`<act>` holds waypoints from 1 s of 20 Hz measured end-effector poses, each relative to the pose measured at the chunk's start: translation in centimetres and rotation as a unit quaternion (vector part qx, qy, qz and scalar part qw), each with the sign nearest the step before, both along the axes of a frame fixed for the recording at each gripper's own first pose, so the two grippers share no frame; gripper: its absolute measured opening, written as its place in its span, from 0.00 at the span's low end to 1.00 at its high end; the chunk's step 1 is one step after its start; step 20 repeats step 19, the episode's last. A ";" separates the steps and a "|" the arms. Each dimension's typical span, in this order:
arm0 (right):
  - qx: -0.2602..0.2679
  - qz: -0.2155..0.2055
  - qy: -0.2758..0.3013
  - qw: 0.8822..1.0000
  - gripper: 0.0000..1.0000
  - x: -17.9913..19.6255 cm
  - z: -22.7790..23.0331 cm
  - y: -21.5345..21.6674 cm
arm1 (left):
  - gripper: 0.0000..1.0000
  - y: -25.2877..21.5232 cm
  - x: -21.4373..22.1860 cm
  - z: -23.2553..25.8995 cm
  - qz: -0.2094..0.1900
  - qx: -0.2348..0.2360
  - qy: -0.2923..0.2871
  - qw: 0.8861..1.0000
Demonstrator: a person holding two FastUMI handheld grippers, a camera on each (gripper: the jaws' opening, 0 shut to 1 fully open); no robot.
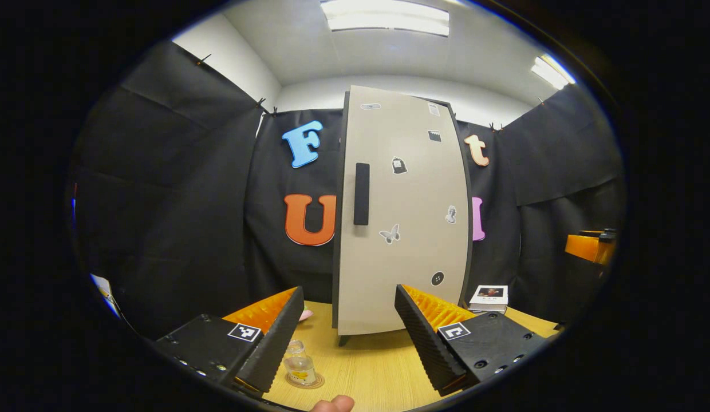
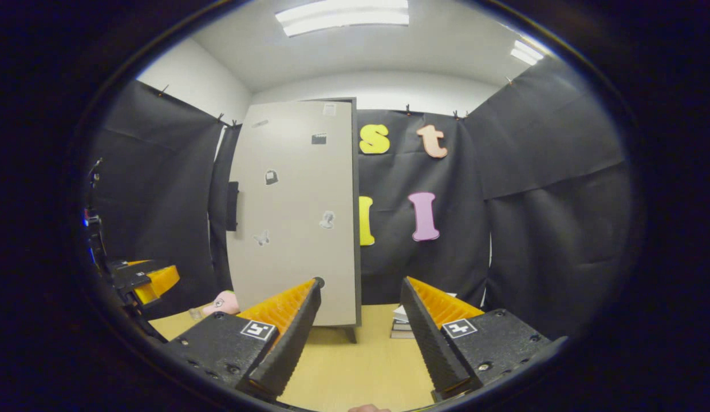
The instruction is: Open the cabinet door with the right hand, grasp the bottle in the cabinet with the left hand and place it on the coaster, then close the cabinet door with the right hand.
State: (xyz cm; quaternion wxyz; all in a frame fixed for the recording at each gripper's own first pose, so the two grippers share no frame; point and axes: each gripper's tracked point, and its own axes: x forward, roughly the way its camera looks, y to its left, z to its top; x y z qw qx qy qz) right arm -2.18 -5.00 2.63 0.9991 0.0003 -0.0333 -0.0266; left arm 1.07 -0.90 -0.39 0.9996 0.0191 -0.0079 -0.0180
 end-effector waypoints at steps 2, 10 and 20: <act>0.006 0.005 -0.001 1.000 0.91 -0.1 0.0 0.1 | 0.96 0.0 -0.2 0.2 0.004 0.005 -0.002 1.000; 0.015 0.015 -0.002 1.000 0.91 0.4 0.3 -0.1 | 0.96 0.0 -0.5 0.5 0.011 0.015 -0.010 1.000; 0.021 0.017 0.000 1.000 0.87 1.1 0.1 -0.3 | 0.96 -0.1 -0.5 0.5 0.005 0.019 -0.010 1.000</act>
